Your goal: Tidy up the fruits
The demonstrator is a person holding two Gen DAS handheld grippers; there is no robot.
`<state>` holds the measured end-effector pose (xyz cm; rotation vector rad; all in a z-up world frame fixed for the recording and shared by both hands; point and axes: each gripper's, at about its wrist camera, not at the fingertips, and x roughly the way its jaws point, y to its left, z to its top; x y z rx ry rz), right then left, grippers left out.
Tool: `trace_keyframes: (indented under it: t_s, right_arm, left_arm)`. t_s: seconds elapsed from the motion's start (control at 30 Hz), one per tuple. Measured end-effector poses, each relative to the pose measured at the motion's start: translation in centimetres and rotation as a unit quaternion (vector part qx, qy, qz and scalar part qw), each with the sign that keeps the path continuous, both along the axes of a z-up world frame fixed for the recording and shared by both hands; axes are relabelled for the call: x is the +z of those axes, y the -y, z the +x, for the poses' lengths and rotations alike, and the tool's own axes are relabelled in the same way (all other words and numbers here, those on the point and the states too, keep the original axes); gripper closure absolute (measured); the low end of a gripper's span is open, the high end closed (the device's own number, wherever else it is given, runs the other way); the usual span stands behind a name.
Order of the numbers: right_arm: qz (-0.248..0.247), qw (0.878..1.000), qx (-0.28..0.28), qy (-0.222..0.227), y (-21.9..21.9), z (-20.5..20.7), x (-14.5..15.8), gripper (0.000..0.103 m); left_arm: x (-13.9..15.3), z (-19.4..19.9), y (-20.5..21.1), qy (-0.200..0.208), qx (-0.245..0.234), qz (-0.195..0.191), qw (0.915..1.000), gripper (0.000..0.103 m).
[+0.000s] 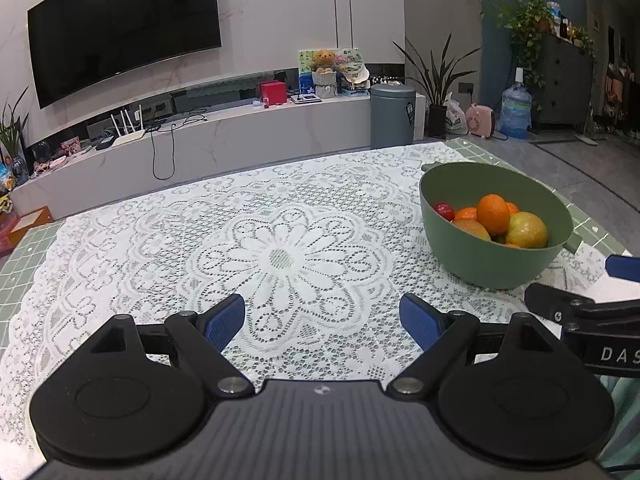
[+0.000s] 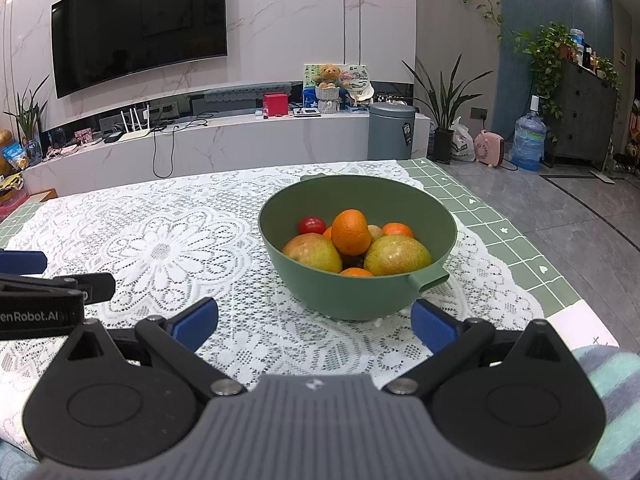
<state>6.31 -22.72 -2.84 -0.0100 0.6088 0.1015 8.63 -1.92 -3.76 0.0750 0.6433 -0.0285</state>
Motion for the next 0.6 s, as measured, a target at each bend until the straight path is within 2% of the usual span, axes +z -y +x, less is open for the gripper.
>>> trace_keyframes:
  t_s: [0.6]
  right_arm:
    - [0.000,1.000,0.000,0.000,-0.02,0.00,0.06,0.004]
  left_arm:
    - [0.35,-0.31,-0.32,0.006,0.004,-0.015,0.9999,0.001]
